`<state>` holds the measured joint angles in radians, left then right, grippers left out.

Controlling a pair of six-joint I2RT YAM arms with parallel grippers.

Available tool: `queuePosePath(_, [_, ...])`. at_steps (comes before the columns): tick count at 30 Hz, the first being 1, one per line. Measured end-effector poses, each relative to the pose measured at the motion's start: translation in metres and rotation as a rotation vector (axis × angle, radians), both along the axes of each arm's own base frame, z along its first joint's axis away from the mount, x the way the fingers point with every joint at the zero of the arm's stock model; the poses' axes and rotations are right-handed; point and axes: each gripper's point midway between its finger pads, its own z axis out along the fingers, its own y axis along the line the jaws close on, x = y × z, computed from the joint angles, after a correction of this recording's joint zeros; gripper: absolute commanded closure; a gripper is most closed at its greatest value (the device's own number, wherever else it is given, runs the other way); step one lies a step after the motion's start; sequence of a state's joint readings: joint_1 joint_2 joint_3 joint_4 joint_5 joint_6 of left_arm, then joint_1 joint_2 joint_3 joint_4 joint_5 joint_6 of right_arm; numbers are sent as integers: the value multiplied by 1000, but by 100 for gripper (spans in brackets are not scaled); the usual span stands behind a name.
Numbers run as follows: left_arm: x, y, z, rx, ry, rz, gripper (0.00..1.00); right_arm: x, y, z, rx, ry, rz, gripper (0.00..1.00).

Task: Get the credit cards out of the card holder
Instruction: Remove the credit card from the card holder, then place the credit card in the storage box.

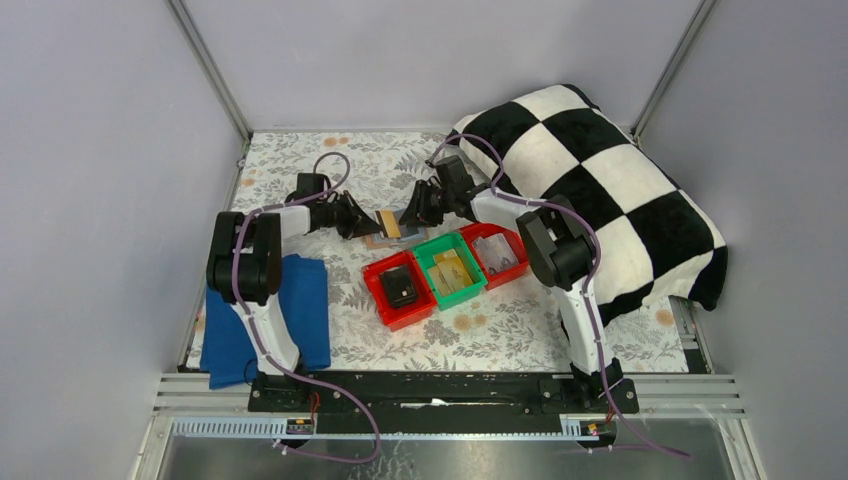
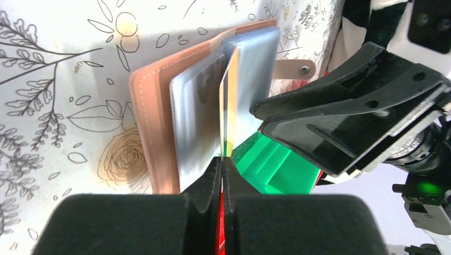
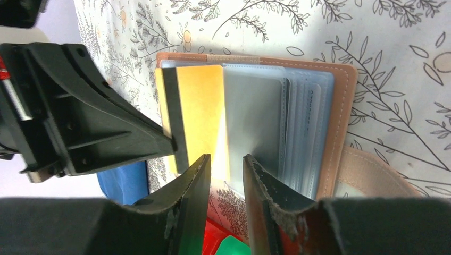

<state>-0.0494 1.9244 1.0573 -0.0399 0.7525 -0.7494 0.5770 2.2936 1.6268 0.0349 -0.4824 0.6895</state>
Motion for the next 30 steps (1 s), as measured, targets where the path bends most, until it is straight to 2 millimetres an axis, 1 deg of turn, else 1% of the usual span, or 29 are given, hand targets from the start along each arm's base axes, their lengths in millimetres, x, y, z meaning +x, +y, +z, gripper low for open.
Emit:
queuePosePath(3, [-1, 5, 10, 20, -18, -2, 100, -2, -3, 2, -11, 0, -3, 60])
queuePosePath(5, [-1, 8, 18, 35, -40, -10, 100, -4, -7, 4, -25, 0, -7, 52])
queuePosePath(8, [-3, 9, 31, 47, -72, -31, 100, -7, -9, 12, -30, -5, 0, 46])
queuePosePath(10, [-6, 8, 39, 40, -89, -48, 100, -8, -8, 24, -8, -17, 19, 45])
queuePosePath(13, [-12, 5, 54, 15, -117, -82, 100, -12, 0, 45, 77, -31, 74, 44])
queuePosePath(19, [-21, -4, 90, -56, -195, -142, 100, -20, 16, 77, 235, -26, 154, 39])
queuePosePath(20, [-22, -5, 95, -68, -203, -148, 100, -20, 18, 81, 258, -26, 162, 39])
queuePosePath(21, [-23, -6, 99, -76, -209, -152, 100, -21, 20, 86, 278, -27, 169, 40])
queuePosePath(22, [-24, -7, 103, -87, -217, -157, 100, -22, 22, 89, 297, -29, 177, 44])
queuePosePath(24, [-24, -8, 109, -101, -228, -163, 100, -24, 24, 94, 337, -24, 188, 54])
queuePosePath(26, [-24, -9, 111, -109, -233, -166, 100, -28, 25, 97, 375, -7, 192, 72])
queuePosePath(28, [-25, -10, 111, -113, -227, -166, 100, -29, 25, 100, 410, 6, 185, 91])
queuePosePath(29, [-25, -8, 111, -114, -224, -160, 100, -29, 24, 102, 433, 17, 184, 99])
queuePosePath(30, [-24, -7, 111, -114, -223, -154, 100, -29, 23, 105, 453, 22, 180, 100])
